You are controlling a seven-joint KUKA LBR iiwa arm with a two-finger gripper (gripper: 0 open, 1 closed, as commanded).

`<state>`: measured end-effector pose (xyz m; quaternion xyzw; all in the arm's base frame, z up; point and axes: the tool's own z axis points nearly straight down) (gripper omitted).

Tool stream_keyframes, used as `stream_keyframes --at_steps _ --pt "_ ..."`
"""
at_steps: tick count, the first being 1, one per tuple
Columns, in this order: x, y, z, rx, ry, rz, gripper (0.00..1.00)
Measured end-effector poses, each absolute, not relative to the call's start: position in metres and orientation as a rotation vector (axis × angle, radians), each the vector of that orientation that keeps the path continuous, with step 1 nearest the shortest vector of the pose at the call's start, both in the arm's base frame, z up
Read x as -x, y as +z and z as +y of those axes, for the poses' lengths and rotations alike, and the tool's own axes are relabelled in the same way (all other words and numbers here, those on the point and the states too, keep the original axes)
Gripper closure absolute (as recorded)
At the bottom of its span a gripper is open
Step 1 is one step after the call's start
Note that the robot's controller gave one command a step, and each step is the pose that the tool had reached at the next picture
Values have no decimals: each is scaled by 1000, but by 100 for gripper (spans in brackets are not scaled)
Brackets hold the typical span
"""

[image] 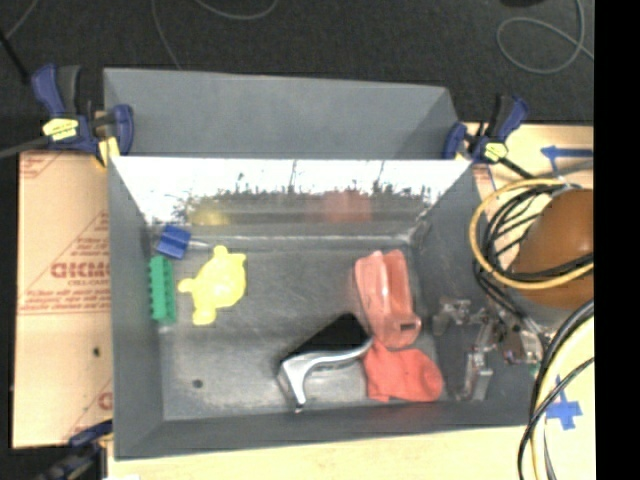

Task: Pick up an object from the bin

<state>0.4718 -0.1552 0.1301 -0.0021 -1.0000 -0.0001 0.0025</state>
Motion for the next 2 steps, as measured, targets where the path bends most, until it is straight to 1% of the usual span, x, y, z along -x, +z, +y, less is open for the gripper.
stream_keyframes --at_steps 1,2 --pt "-474 134 -155 0 3 -3144 0" --pt "-475 78 -107 -67 9 -3146 0"
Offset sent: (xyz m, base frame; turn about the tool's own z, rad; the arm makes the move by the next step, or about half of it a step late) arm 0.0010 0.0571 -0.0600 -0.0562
